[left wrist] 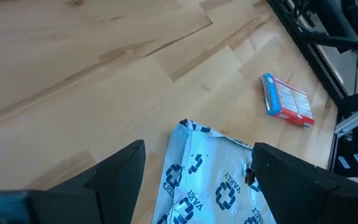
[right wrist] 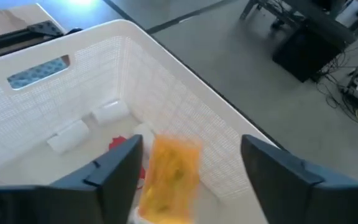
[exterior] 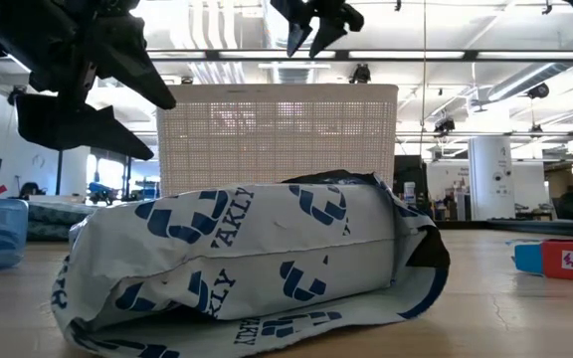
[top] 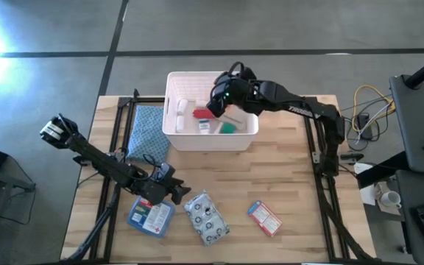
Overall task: Pick & place medical supplies in basket/bin
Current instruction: Put the red medicine box in the white bin
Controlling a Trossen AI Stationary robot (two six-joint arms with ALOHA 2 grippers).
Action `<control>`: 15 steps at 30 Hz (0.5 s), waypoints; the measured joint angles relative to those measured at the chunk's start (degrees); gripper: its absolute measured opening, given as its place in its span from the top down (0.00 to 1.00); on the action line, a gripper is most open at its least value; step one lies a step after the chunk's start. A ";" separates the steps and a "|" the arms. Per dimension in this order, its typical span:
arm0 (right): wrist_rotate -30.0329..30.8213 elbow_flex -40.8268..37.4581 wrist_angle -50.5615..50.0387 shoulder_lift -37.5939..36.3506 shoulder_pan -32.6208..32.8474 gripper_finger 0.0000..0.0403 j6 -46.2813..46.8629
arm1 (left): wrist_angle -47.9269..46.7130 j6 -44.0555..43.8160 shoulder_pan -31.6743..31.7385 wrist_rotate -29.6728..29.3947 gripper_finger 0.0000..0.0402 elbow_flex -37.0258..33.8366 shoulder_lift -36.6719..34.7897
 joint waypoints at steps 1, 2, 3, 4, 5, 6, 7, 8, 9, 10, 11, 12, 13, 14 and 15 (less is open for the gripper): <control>0.02 0.00 -0.02 0.00 -0.12 0.32 0.00 | -0.01 -0.24 0.00 0.00 0.32 0.00 0.00; 0.02 0.00 0.00 0.00 -0.21 0.28 -0.09 | 0.01 -0.59 0.00 -0.01 0.32 0.00 0.00; 0.07 0.00 0.00 0.00 -0.21 0.25 -0.19 | 0.01 -0.89 0.00 -0.02 0.32 0.00 0.00; 0.13 0.00 0.00 0.00 -0.18 0.23 -0.35 | 0.01 -0.95 0.00 -0.02 0.32 0.00 0.00; 0.13 0.00 0.00 0.00 -0.02 0.20 -0.81 | 0.01 -1.07 0.00 0.00 0.32 0.00 0.00; 0.13 0.00 -0.12 -0.02 0.31 0.18 -1.33 | 0.01 -1.09 0.00 -0.02 0.32 0.00 0.00; 0.10 0.00 -0.74 -0.14 0.76 0.17 -1.80 | 0.01 -1.11 0.00 -0.02 0.32 0.00 0.00; -0.02 0.00 -1.80 -0.30 1.46 0.15 -2.57 | 0.01 -1.13 0.00 -0.02 0.32 0.00 0.00; -0.64 0.00 -3.26 -0.65 2.35 0.14 -3.12 | 0.02 -1.13 0.00 -0.02 0.32 0.00 0.00; -1.80 0.00 -5.49 -1.02 3.43 0.13 -3.33 | 0.03 -1.13 0.00 -0.02 0.32 0.00 0.00; -3.43 0.00 -8.12 -1.52 4.69 0.13 -3.26 | 0.02 -1.16 0.00 -0.03 0.32 0.00 0.00; -6.08 0.02 -11.24 -2.07 6.03 0.13 -2.89 | 0.04 -1.13 0.00 -0.12 0.32 0.00 0.00; -9.24 0.03 -14.97 -2.48 7.39 0.13 -1.75 | 0.04 -1.13 0.00 -0.18 0.32 0.00 0.00; -12.58 0.09 -18.77 -2.71 8.79 0.13 0.09 | 0.04 -1.13 0.00 -0.33 0.32 0.00 0.00; -16.13 0.11 -22.44 -2.82 10.16 0.14 2.22 | 0.04 -1.13 0.02 -0.33 0.32 0.00 0.00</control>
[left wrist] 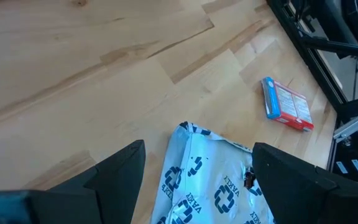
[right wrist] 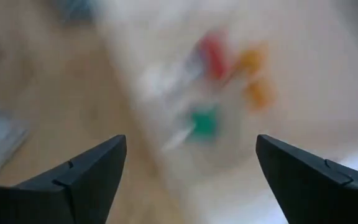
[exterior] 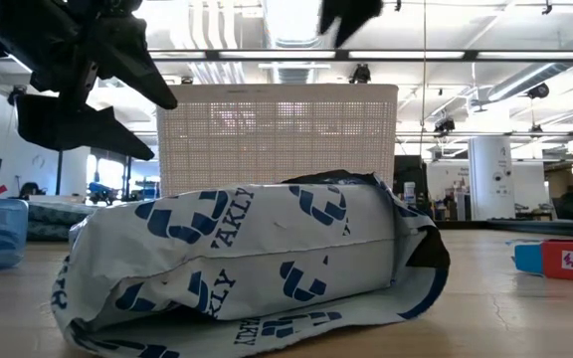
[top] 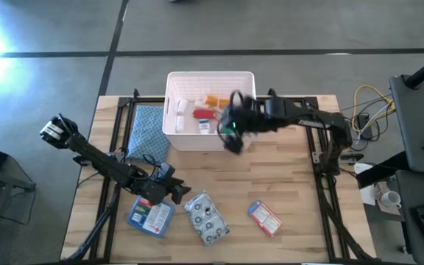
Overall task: Pick & place medical supplies in basket/bin
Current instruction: Put the red medicine box in the white bin
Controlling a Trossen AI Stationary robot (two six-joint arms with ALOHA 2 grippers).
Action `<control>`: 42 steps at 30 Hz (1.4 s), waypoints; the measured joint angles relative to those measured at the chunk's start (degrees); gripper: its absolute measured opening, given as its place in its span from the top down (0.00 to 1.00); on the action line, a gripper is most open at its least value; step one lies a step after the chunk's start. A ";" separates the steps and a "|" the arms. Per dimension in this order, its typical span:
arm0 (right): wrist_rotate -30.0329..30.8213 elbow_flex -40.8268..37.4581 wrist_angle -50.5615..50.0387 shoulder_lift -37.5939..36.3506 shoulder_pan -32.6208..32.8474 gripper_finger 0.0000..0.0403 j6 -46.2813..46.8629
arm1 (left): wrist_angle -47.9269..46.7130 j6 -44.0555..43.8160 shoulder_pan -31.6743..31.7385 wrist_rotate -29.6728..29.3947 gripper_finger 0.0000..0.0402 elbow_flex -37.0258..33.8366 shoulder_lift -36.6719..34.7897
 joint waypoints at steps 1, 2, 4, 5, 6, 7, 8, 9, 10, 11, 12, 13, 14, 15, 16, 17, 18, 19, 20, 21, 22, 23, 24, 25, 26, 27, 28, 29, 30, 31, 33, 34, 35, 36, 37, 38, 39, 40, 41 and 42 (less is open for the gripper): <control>-3.31 -0.04 -3.55 -0.02 1.45 0.14 2.15 | 0.00 0.10 0.00 -0.02 0.32 0.00 0.00; -5.98 -0.24 -6.67 0.00 2.98 0.15 4.39 | 0.00 0.13 0.00 -0.02 0.32 0.00 0.00; -8.94 -1.13 -10.56 0.04 6.66 0.16 8.71 | 0.00 0.16 0.00 -0.02 0.32 0.00 0.00; -9.62 -1.74 -11.34 0.04 8.72 0.16 11.02 | 0.00 0.18 0.00 -0.04 0.32 0.00 0.00; -10.45 -2.43 -11.64 0.04 10.79 0.17 13.06 | 0.00 0.22 0.00 -0.02 0.32 0.00 0.00; -11.73 -3.22 -11.59 0.04 12.79 0.18 15.08 | 0.00 0.24 0.00 -0.02 0.32 0.00 0.00; -13.37 -3.98 -11.50 0.04 14.64 0.18 17.18 | 0.00 0.24 0.00 -0.02 0.32 0.00 0.00; -15.20 -4.80 -11.29 0.04 16.54 0.18 19.36 | 0.00 0.26 0.00 0.05 0.32 0.00 0.00; -17.07 -5.84 -10.71 0.08 18.20 0.18 21.65 | 0.00 0.26 0.00 0.14 0.32 0.00 0.00; -18.83 -7.07 -10.07 0.19 19.83 0.18 24.06 | 0.00 0.33 0.00 0.19 0.32 0.00 0.00; -19.98 -8.64 -9.62 0.21 21.32 0.18 26.46 | 0.00 0.68 -0.02 0.21 0.32 0.00 0.00; -20.80 -10.35 -9.36 0.32 22.96 0.18 28.82 | 0.00 1.14 -0.20 0.21 0.32 0.00 0.00; -21.36 -12.46 -8.81 0.46 24.52 0.18 31.09 | 0.03 1.54 -0.40 0.22 0.32 0.00 0.00; -22.17 -14.78 -7.93 0.54 25.86 0.18 33.27 | 0.11 1.92 -0.67 0.27 0.32 0.00 0.00; -22.90 -17.17 -6.73 0.54 27.23 0.18 35.51 | 0.22 2.35 -1.02 0.33 0.32 0.00 0.00; -23.70 -19.58 -5.57 0.50 28.58 0.18 37.70 | 0.29 2.69 -1.50 0.34 0.32 0.00 0.00; -24.48 -22.03 -4.16 0.41 29.81 0.18 39.79 | 0.37 2.86 -2.08 0.33 0.32 0.00 0.00; -25.47 -24.32 -2.30 0.41 30.94 0.18 41.68 | 0.35 2.96 -2.78 0.38 0.32 0.00 0.00; -26.76 -26.64 0.26 0.41 32.02 0.18 43.74 | 0.34 3.00 -3.57 0.39 0.32 0.00 0.00; -28.08 -29.10 2.99 0.35 33.06 0.18 45.75 | 0.37 3.08 -4.36 0.39 0.32 0.00 0.00; -29.24 -31.43 5.79 0.33 33.97 0.18 47.71 | 0.35 3.10 -5.18 0.38 0.32 0.00 0.00; -30.18 -33.73 8.72 0.33 34.99 0.18 49.72 | 0.39 3.08 -6.06 0.39 0.32 0.00 0.00; -30.83 -35.98 11.68 0.33 35.97 0.18 51.90 | 0.39 3.08 -6.93 0.39 0.32 0.00 0.00; -31.44 -38.21 14.52 0.31 36.82 0.18 54.08 | 0.39 3.01 -7.80 0.39 0.32 0.00 0.00; -31.96 -40.33 17.02 0.30 37.69 0.18 56.15 | 0.43 2.61 -8.59 0.39 0.32 0.00 0.00; -32.30 -42.45 19.49 0.30 38.56 0.18 58.33 | 0.44 1.95 -9.29 0.39 0.32 0.00 0.00; -32.66 -44.44 21.75 0.30 39.41 0.18 60.44 | 0.44 1.35 -9.94 0.39 0.32 0.00 0.00; -32.83 -46.38 23.85 0.30 40.17 0.18 62.33 | 0.51 1.21 -10.53 0.38 0.32 0.00 0.00; -32.85 -48.27 25.63 0.30 40.90 0.18 64.42 | 0.78 1.16 -11.06 0.38 0.32 0.00 0.00; -32.87 -50.02 26.96 0.30 41.48 0.18 66.44 | 1.03 1.16 -11.47 0.37 0.32 0.00 0.00; -32.84 -53.09 29.58 0.29 42.35 0.18 69.87 | 1.63 1.13 -11.94 0.37 0.32 0.00 0.00; -32.80 -54.29 31.37 -0.01 42.63 0.18 70.91 | 2.12 1.15 -12.04 0.34 0.32 0.00 0.00; -32.59 -55.65 33.58 -0.70 42.86 0.18 71.84 | 2.63 1.13 -12.04 0.31 0.32 0.00 0.00; -31.97 -56.75 35.94 -1.53 42.98 0.18 72.70 | 3.05 1.11 -12.04 0.29 0.32 0.00 0.00; -30.87 -57.71 38.08 -2.23 42.99 0.18 73.31 | 3.45 1.11 -12.04 0.28 0.32 0.00 0.00; -29.63 -58.65 39.35 -2.88 43.01 0.18 73.95 | 3.77 1.11 -12.02 0.28 0.32 0.00 0.00; -28.34 -59.63 39.85 -3.78 43.02 0.18 74.32 | 4.18 1.10 -12.02 0.22 0.32 0.00 0.00; -26.64 -60.52 39.93 -4.62 43.04 0.18 74.49 | 4.58 0.83 -12.02 0.14 0.32 0.00 0.00; -25.47 -61.41 40.00 -5.60 42.93 0.18 74.50 | 4.81 0.15 -12.02 -0.01 0.32 0.00 0.00; -24.62 -62.34 40.24 -6.54 42.58 0.18 74.51 | 4.99 -0.35 -12.02 -0.37 0.32 0.00 0.00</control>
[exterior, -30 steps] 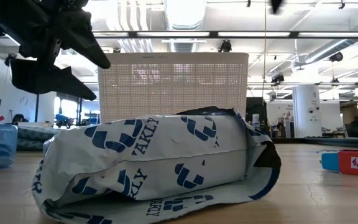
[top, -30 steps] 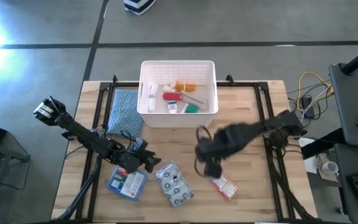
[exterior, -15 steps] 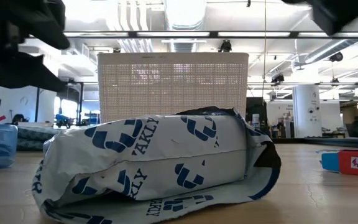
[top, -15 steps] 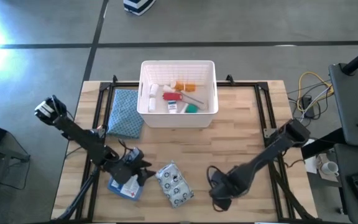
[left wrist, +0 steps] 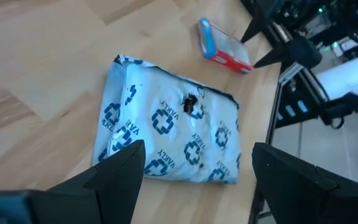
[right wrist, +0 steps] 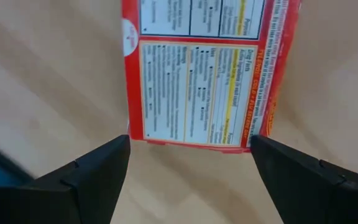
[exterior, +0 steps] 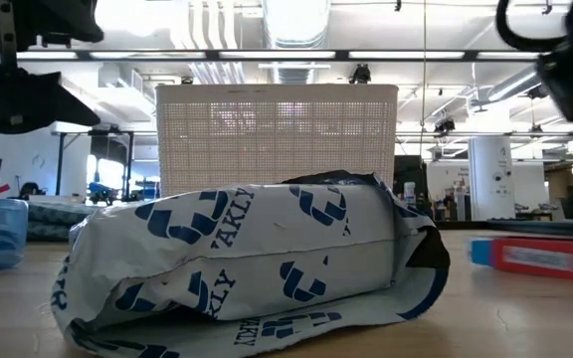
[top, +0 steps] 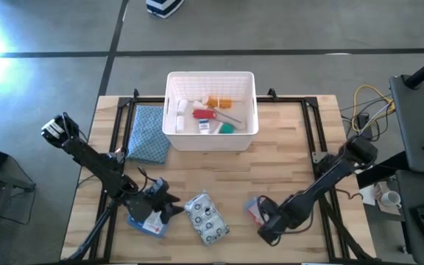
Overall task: Pick & place medical supplies in basket/bin
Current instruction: Put the red medicine box in the white bin
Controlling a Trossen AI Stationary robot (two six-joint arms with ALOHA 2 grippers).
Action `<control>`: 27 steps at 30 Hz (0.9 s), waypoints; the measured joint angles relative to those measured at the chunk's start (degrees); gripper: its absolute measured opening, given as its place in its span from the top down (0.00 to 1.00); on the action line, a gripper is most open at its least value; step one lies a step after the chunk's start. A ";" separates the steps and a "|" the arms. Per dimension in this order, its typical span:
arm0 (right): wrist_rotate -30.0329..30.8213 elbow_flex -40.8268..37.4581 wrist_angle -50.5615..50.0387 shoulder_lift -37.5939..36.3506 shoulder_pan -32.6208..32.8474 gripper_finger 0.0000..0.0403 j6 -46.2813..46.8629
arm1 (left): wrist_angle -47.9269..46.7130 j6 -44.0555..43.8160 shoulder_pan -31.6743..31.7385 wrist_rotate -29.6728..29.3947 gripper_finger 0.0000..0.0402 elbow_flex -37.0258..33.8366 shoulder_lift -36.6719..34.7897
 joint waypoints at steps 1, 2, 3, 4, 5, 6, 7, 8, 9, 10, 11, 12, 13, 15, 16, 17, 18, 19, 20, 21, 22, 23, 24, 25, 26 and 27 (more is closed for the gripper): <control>0.75 -0.86 0.43 -0.76 -0.37 0.18 0.01 | 0.20 -0.66 0.00 -0.66 0.32 0.00 0.00; 0.84 -1.81 1.26 -1.61 -0.77 0.18 0.03 | 0.35 -1.34 0.00 -1.42 0.32 0.00 0.00; 0.86 -2.68 2.47 -2.24 -1.04 0.18 0.02 | 0.32 -1.92 0.01 -2.22 0.32 0.00 0.00; 0.87 -3.54 3.91 -2.83 -1.36 0.18 -0.01 | 0.35 -2.72 0.11 -2.88 0.32 0.00 0.00; 0.90 -4.41 5.71 -3.20 -1.61 0.18 -0.02 | 0.47 -3.31 0.17 -3.45 0.32 0.00 0.00; 1.04 -5.31 7.84 -3.45 -1.90 0.18 -0.01 | 0.58 -3.79 0.34 -3.95 0.32 0.00 0.00; 1.59 -6.14 9.92 -3.55 -2.20 0.18 0.01 | 0.85 -3.87 0.50 -4.20 0.32 0.00 0.00; 2.76 -6.85 11.76 -3.56 -2.48 0.18 0.01 | 1.37 -3.89 0.72 -4.22 0.32 0.00 0.00; 4.49 -7.41 13.47 -3.34 -2.82 0.18 -0.03 | 1.82 -3.99 1.01 -4.20 0.32 0.00 0.00; 6.35 -7.89 15.30 -3.13 -3.38 0.18 -0.11 | 2.40 -3.99 1.31 -4.22 0.32 0.00 0.00; 7.81 -8.53 17.27 -3.13 -4.07 0.18 -0.32 | 3.17 -3.96 1.73 -4.21 0.32 0.02 0.00; 8.96 -9.19 19.59 -3.09 -4.91 0.18 -0.61 | 3.42 -4.00 2.20 -4.21 0.32 0.18 0.00; 9.92 -9.96 22.27 -3.06 -6.02 0.18 -1.19 | 3.48 -3.99 2.68 -4.23 0.32 0.43 0.00; 11.31 -11.24 27.74 -2.97 -8.27 0.18 -2.70 | 3.37 -3.90 3.72 -4.23 0.32 1.20 0.00; 11.45 -11.70 30.20 -2.90 -9.59 0.18 -3.90 | 3.41 -3.65 4.26 -4.24 0.32 1.54 0.00; 11.54 -12.11 32.60 -2.82 -10.87 0.18 -5.47 | 3.39 -3.37 4.87 -4.24 0.32 1.93 0.10; 11.55 -12.46 35.39 -2.74 -12.22 0.18 -7.20 | 3.43 -3.11 5.49 -4.25 0.32 2.36 0.44; 11.53 -12.71 38.37 -2.65 -13.66 0.18 -9.17 | 3.33 -2.84 6.05 -4.24 0.32 2.79 0.81; 11.47 -12.87 41.41 -2.62 -15.02 0.18 -11.17 | 3.25 -2.52 6.50 -4.24 0.32 3.24 1.44; 11.37 -12.92 44.84 -2.62 -16.29 0.18 -13.28 | 3.25 -2.36 6.99 -4.29 0.32 3.77 2.28; 11.25 -12.90 47.99 -2.74 -17.54 0.18 -15.26 | 3.35 -2.36 7.48 -4.25 0.32 4.33 3.29; 11.18 -12.89 50.14 -3.05 -18.62 0.18 -16.82 | 3.26 -2.36 7.83 -4.18 0.32 4.88 4.46; 11.20 -12.85 51.70 -3.24 -19.63 0.18 -18.01 | 3.20 -2.36 8.09 -4.03 0.32 5.42 5.81; 11.20 -12.52 52.06 -3.44 -20.70 0.18 -18.67 | 3.13 -2.36 8.24 -3.79 0.32 6.17 7.36; 11.20 -12.17 51.48 -3.59 -21.61 0.18 -19.02 | 3.11 -2.36 8.40 -3.53 0.32 7.04 8.98; 11.18 -11.72 49.64 -3.67 -22.43 0.18 -19.11 | 3.12 -2.36 8.41 -3.25 0.32 7.91 10.72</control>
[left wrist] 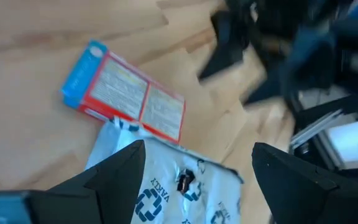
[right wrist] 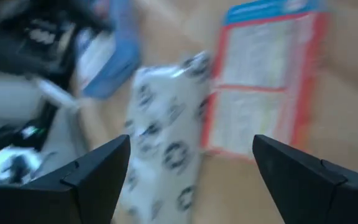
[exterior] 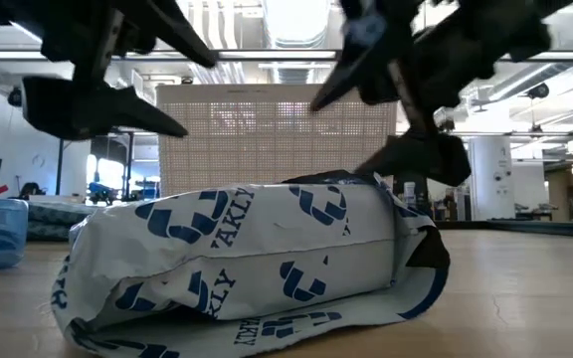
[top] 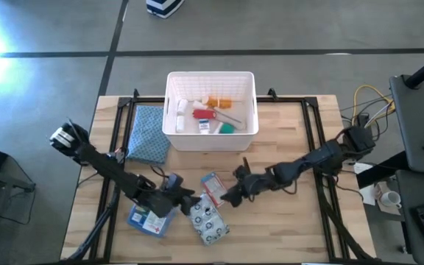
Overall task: Pick & place medical supplies in basket/bin
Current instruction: Put the red medicine box in the white bin
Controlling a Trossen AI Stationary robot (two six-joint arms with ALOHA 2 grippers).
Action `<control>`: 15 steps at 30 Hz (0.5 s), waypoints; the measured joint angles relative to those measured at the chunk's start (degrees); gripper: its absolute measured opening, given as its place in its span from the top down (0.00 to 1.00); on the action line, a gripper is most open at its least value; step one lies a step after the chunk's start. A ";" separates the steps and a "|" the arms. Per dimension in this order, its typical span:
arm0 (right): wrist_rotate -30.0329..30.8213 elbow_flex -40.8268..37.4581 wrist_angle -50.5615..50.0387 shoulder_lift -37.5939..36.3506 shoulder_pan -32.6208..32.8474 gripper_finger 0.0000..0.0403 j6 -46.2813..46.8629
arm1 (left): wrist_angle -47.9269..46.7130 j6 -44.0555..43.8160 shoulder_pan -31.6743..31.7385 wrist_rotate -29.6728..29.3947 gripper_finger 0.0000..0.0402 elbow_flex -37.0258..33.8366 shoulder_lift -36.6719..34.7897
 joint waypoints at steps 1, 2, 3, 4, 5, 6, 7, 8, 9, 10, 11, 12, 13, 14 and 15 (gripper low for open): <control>0.00 0.60 -2.49 0.00 -0.70 0.18 0.28 | 0.04 0.00 0.00 0.57 0.32 1.09 1.72; 0.01 1.26 -5.68 0.00 -1.23 0.18 0.80 | 0.03 0.00 0.00 1.10 0.32 2.11 3.37; 0.01 1.84 -9.36 0.02 -1.58 0.18 1.70 | -0.15 -0.04 0.00 1.58 0.32 3.18 5.12; -0.04 2.25 -12.64 0.20 -1.81 0.18 2.59 | -0.68 -0.35 0.02 1.93 0.32 4.36 6.69; -0.23 2.54 -14.72 0.54 -1.86 0.18 2.86 | -1.70 -1.11 0.02 2.12 0.32 5.37 7.94; -0.76 2.63 -15.45 0.99 -1.94 0.18 2.85 | -3.42 -2.25 0.16 2.10 0.32 6.37 9.24; -1.43 2.62 -15.31 1.37 -1.94 0.18 2.61 | -5.41 -3.53 0.56 2.12 0.32 7.44 10.24; -2.03 2.60 -14.30 1.78 -2.14 0.18 2.22 | -7.35 -5.08 0.90 2.29 0.32 8.38 10.99; -2.77 2.60 -12.43 2.47 -2.32 0.18 2.18 | -9.56 -6.78 1.42 2.35 0.32 9.12 11.59; -3.05 2.72 -11.02 3.06 -2.55 0.18 2.31 | -11.58 -8.21 2.01 2.28 0.32 9.66 11.94; -3.13 2.88 -10.22 3.93 -2.66 0.18 2.39 | -12.65 -9.17 2.67 2.24 0.32 10.06 12.26; -3.08 3.14 -9.82 5.11 -2.80 0.18 2.38 | -12.90 -9.60 3.31 2.26 0.32 10.20 12.48; -3.13 3.60 -9.36 6.42 -2.98 0.18 2.38 | -12.93 -9.64 3.83 2.36 0.32 10.11 12.51; -3.31 4.24 -8.94 7.64 -3.13 0.18 2.38 | -12.88 -9.67 4.54 2.57 0.32 9.86 12.50; -3.40 4.76 -8.88 8.67 -3.25 0.18 2.35 | -12.69 -9.68 5.30 2.73 0.32 9.58 12.49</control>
